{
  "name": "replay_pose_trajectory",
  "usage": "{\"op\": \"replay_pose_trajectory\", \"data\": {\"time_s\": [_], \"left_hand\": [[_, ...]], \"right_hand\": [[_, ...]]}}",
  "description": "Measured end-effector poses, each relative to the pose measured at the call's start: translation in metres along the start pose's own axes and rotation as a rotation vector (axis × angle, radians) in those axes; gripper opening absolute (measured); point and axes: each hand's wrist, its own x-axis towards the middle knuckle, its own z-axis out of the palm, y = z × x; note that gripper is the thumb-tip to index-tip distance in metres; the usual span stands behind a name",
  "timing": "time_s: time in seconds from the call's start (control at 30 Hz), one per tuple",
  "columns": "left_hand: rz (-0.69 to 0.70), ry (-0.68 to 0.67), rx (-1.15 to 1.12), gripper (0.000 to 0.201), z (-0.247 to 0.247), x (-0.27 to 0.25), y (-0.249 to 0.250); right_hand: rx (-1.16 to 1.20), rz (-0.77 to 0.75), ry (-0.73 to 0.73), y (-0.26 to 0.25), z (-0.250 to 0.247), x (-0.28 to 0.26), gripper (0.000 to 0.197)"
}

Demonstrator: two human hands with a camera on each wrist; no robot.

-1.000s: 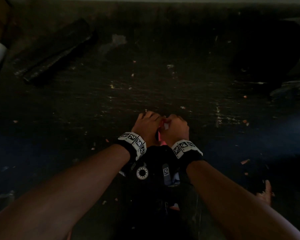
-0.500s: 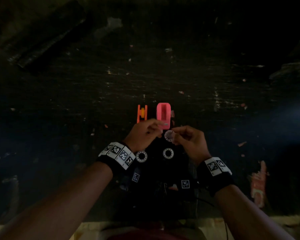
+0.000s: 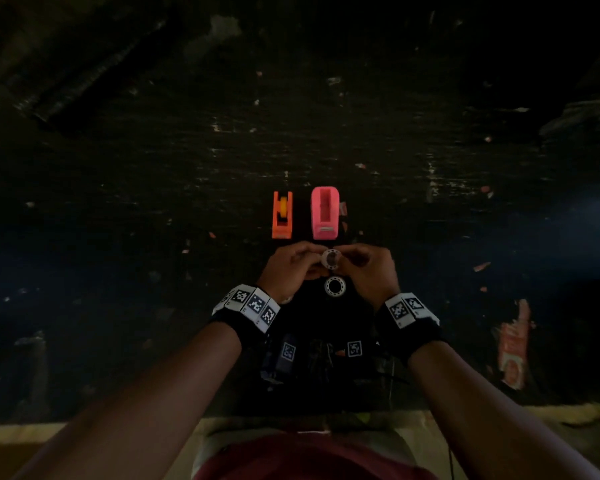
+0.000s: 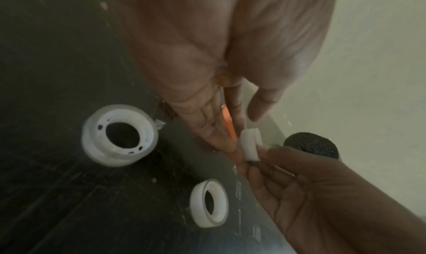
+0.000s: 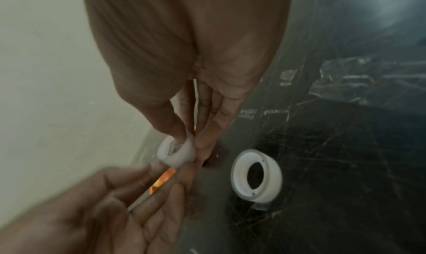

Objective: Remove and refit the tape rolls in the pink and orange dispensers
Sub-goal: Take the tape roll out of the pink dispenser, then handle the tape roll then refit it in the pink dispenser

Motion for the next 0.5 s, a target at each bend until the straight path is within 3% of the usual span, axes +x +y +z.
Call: {"op": "replay_pose_trajectory", "data": {"time_s": [0.13, 0.4, 0.5], "left_hand": [[0.036, -0.07, 0.015, 0.03, -0.004, 0.002, -0.002], [0.072, -0.046, 0.093, 0.021, -0.013, 0.008, -0.012], [0.075, -0.021, 0.08, 0.018, -0.013, 0.009, -0.013]], "right_hand": [[0.046, 0.043, -0.035, 0.003, 0.0, 0.005, 0.011], [0.042, 0.071, 0.003, 0.008, -0.002, 0.006, 0.021], [-0.152, 0.057, 0.118, 0.005, -0.01, 0.007, 0.016]]}}
